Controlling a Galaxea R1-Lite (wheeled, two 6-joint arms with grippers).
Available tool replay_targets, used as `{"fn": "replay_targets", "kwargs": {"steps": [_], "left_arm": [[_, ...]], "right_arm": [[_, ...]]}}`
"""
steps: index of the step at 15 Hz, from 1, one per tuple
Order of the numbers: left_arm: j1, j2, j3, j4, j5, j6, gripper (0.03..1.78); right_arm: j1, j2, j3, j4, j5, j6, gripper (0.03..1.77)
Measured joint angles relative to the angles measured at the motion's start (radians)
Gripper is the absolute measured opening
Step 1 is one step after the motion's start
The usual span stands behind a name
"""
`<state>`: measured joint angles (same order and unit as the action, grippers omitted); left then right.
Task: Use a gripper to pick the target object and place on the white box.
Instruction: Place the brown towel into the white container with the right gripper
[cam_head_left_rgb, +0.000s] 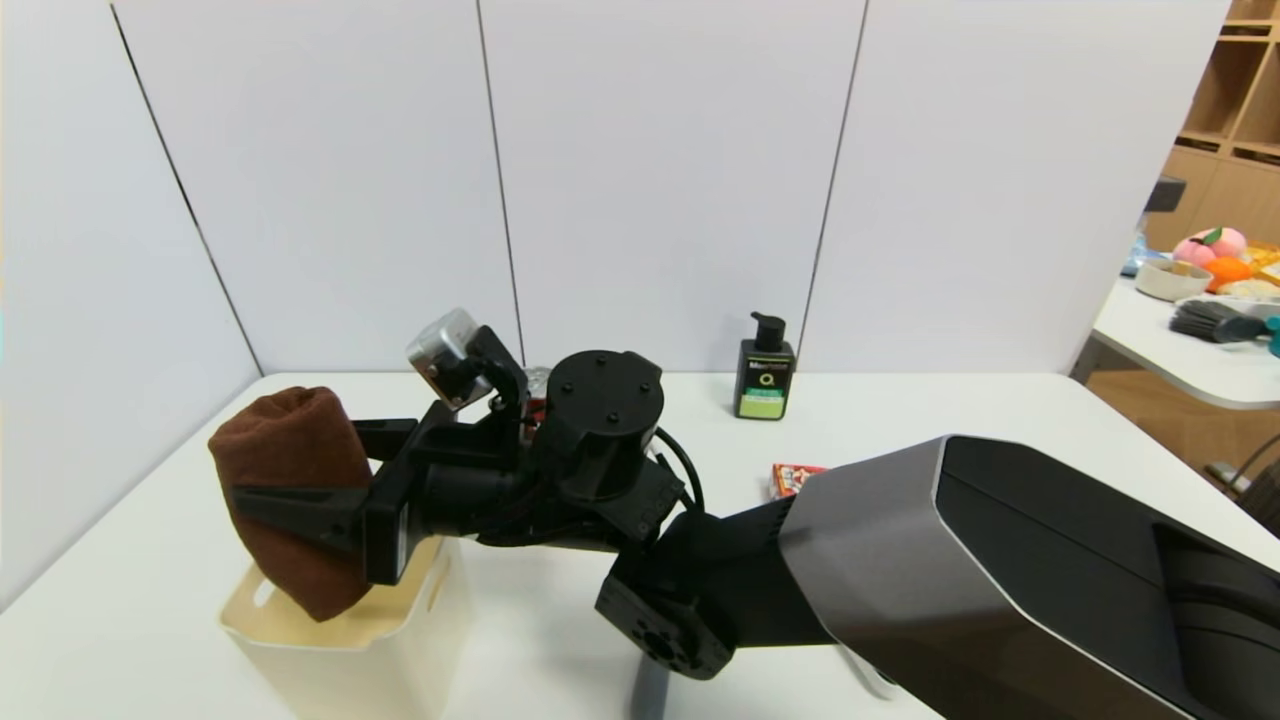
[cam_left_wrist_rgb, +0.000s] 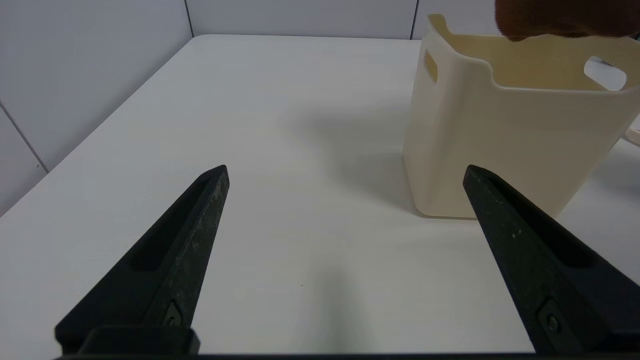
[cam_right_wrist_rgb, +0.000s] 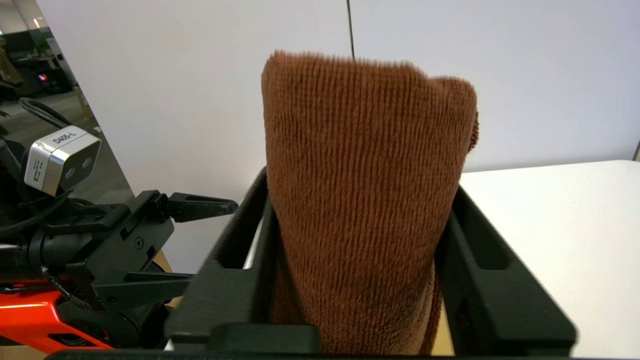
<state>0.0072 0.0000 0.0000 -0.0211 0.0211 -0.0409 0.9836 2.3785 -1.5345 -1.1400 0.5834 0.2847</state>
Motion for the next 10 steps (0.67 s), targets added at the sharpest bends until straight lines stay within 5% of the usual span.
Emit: {"fn": "replay_targets", "kwargs": {"steps": [10], "left_arm": [[0.0, 0.0, 0.0, 0.0, 0.0, 0.0, 1.69]], "right_arm": [[-0.006, 0.002, 0.002, 0.001, -0.004, -0.012, 1.51]]}}
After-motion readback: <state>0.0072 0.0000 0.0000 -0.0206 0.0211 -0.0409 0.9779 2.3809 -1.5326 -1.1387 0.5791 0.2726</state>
